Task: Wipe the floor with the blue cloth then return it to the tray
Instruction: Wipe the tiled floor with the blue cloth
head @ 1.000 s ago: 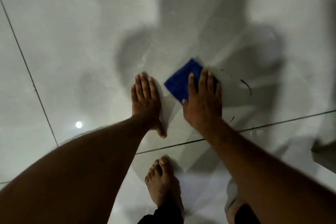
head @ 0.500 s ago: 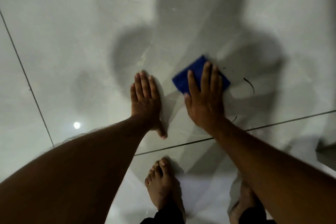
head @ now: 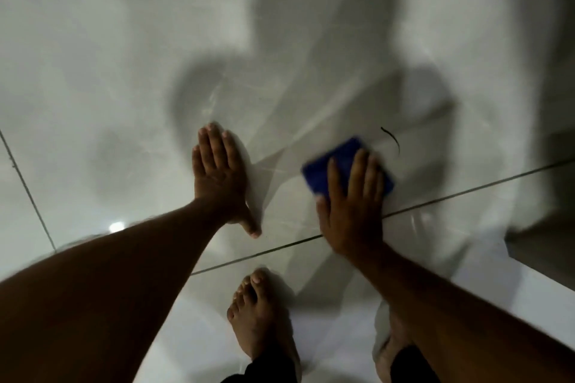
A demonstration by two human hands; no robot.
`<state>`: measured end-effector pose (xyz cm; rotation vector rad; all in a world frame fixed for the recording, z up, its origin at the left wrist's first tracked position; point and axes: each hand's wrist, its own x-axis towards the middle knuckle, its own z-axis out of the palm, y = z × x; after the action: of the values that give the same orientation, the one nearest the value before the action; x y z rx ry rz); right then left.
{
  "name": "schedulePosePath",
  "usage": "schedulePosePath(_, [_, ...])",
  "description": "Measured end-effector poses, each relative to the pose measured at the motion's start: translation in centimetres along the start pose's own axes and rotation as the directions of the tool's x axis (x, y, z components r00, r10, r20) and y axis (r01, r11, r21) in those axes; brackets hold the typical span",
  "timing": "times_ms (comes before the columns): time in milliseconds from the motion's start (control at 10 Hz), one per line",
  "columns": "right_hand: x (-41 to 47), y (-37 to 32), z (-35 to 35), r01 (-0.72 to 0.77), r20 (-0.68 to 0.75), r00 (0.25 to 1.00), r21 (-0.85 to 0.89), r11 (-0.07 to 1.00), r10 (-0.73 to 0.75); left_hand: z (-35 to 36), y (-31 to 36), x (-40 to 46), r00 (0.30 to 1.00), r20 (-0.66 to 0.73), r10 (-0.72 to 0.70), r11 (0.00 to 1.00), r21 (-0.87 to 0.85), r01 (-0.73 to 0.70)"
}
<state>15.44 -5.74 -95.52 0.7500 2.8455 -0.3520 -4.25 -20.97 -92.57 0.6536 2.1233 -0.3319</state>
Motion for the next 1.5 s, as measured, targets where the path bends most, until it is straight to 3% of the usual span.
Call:
schedulePosePath(100, [-2.4,7.4,-1.0,0.673,0.186,0.734,-0.066,0.737,-0.653,-0.3,0.3,-0.3,1.000,0.001,-0.013,1.000,0.012,0.013])
schedulePosePath(200, [5.2,12.8,-2.5,0.683,0.135,0.730,-0.195,0.704,-0.670,-0.2,0.4,-0.2,1.000,-0.024,-0.015,1.000,0.008,0.015])
schedulePosePath(300, [9.2,8.9,-1.9,-0.075,-0.168,0.984,-0.072,0.995,0.062,0.3,0.2,0.2,0.999,-0.028,0.017,1.000,0.007,-0.016])
schedulePosePath(400, [5.3,0.7,-0.7,-0.322,-0.124,0.935,0.097,0.942,0.333,0.0,0.2,0.0,1.000,-0.009,0.005,1.000,0.006,-0.005])
schedulePosePath(500, [0.5,3.4,-0.5,0.600,0.116,0.795,-0.001,0.800,-0.596,-0.5,0.4,-0.5,1.000,0.010,-0.003,1.000,0.016,0.003])
schedulePosePath(600, [3.6,11.5,-1.7,0.716,0.164,0.697,-0.102,0.691,-0.698,-0.5,0.6,-0.6,1.000,0.016,-0.023,1.000,0.017,0.023])
schedulePosePath(700, [4.5,8.7,-1.7,-0.120,-0.131,0.985,-0.054,0.991,0.112,-0.5,0.7,-0.5,1.000,0.007,-0.028,0.999,0.016,0.028])
schedulePosePath(800, [4.9,0.5,-1.3,-0.325,-0.140,0.930,0.114,0.939,0.340,-0.4,0.8,-0.4,1.000,-0.007,0.006,1.000,0.011,-0.006])
schedulePosePath(900, [6.8,2.1,-1.5,0.716,0.199,0.691,-0.053,0.696,-0.695,-0.5,0.6,-0.7,1.000,-0.014,0.020,1.000,0.006,-0.020])
schedulePosePath(1000, [10.8,7.7,-2.9,0.791,0.175,0.611,-0.104,0.603,-0.772,-0.6,0.6,-0.7,1.000,-0.012,0.018,1.000,0.002,-0.018])
schedulePosePath(1100, [10.6,5.4,-1.9,-0.155,-0.130,0.980,-0.024,0.988,0.151,-0.3,0.4,-0.3,1.000,-0.013,0.011,1.000,0.008,-0.011])
schedulePosePath(1200, [6.2,-1.2,-1.0,-0.295,-0.030,0.954,0.067,0.953,0.297,-0.2,0.3,-0.3,1.000,-0.012,0.025,1.000,-0.010,-0.025])
schedulePosePath(1300, [4.9,2.5,-1.3,0.880,0.291,0.448,0.024,0.474,-0.846,-0.4,0.0,-0.7,0.999,-0.006,0.035,0.999,-0.025,-0.035])
schedulePosePath(1400, [10.2,8.2,-3.1,0.975,0.302,0.202,0.029,0.220,-0.932,-0.2,0.0,-0.6,0.999,-0.034,0.037,0.999,-0.022,-0.038])
schedulePosePath(1500, [11.2,8.1,-1.8,0.293,-0.067,0.951,-0.127,0.948,-0.303,0.1,-0.1,-0.4,0.998,-0.056,0.043,0.999,-0.028,-0.044])
